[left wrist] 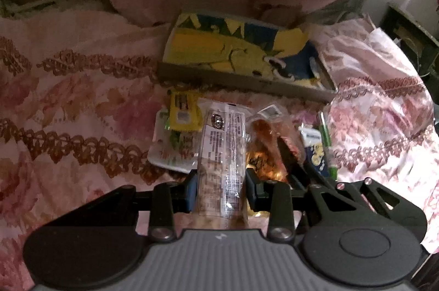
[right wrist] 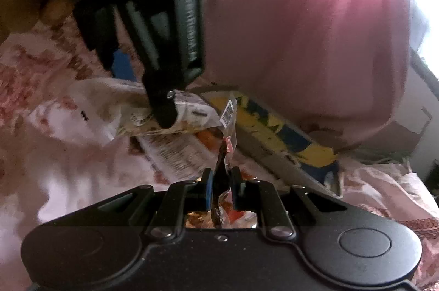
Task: Organize snacks
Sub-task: 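Lift the cracker bar with the left gripper while the right gripper grasps a small orange-wrapped snack, then carry both snacks over the cardboard box and open both grippers inside it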
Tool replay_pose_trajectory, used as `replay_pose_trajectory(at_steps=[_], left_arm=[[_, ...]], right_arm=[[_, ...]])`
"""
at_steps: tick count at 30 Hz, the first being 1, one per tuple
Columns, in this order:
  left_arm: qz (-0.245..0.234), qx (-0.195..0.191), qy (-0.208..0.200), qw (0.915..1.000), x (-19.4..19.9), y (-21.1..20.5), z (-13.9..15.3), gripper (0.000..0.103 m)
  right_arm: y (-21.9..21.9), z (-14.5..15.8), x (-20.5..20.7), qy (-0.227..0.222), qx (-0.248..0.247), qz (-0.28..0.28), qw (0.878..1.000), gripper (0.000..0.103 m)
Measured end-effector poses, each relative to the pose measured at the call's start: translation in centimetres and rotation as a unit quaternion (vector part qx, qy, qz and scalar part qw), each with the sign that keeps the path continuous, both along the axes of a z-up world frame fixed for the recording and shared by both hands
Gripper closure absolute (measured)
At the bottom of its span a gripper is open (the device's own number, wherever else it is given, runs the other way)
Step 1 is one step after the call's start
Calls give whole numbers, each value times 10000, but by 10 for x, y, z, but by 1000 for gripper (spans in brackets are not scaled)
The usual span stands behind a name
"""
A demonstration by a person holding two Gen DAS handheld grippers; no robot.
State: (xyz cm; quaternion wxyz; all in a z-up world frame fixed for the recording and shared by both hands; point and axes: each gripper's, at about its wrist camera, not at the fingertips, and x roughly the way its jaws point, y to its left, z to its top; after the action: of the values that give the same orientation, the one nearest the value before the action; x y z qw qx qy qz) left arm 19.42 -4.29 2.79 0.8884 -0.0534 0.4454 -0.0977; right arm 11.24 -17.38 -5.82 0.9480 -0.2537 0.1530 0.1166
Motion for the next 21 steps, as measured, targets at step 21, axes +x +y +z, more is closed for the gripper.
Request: replay_pose_trajectory(at_steps=[21], left_arm=[[104,-740,-1229,9896,156,-79,7,65]], right_arm=[[-115,47,139,-872,1528,-1197,9771,89]])
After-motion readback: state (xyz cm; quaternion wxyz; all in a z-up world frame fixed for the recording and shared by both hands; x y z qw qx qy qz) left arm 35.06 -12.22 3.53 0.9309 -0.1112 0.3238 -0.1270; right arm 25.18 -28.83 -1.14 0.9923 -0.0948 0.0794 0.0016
